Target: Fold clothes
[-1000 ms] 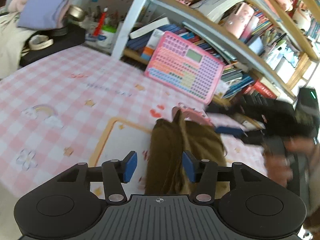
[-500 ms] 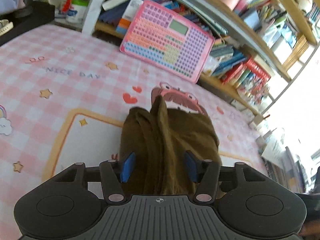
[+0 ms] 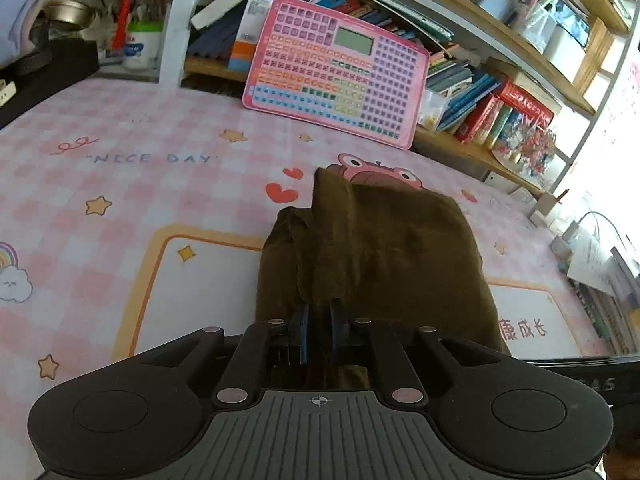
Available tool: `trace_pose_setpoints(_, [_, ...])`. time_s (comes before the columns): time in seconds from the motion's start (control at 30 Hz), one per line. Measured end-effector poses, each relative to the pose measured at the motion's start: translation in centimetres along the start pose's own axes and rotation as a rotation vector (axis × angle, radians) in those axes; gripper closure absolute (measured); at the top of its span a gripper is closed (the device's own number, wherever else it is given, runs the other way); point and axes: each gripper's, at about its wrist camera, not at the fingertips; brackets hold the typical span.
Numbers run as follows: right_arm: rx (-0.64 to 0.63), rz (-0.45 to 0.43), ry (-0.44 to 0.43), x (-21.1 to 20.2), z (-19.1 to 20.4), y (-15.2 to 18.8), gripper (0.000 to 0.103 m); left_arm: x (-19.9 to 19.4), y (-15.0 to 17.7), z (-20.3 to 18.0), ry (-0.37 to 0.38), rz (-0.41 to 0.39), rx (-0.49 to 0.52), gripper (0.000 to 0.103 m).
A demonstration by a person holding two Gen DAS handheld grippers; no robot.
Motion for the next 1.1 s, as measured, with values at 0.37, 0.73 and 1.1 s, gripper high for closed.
trace_pose_setpoints(0.37, [-0.017,-0.010,0.021,0.1,0.7,-0.3,0.041,-2.7,-0.8,-0.4,0.044,-0.051,0.067,0.039])
trace_pose_setpoints(0.73, [0.194,0.005,-0.111,0.7,-1.9,-0.4,0.041,0.3,-1.3,2.1,0.100,0.083,-0.123,0.034])
trace_pose_setpoints(1.1, [0.093,-0.010,-0.103,0.6,-0.2,-1.4,0.078,1.2,-1.5,1.5,0.104,0.135,-0.167,0.071])
Point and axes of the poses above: each gripper's, at about its wrist camera, not at the fingertips, and x roughly the way its jaws point, z to its left, y to its underside, and after that the axes turned 9 degrees about -x, right-handed
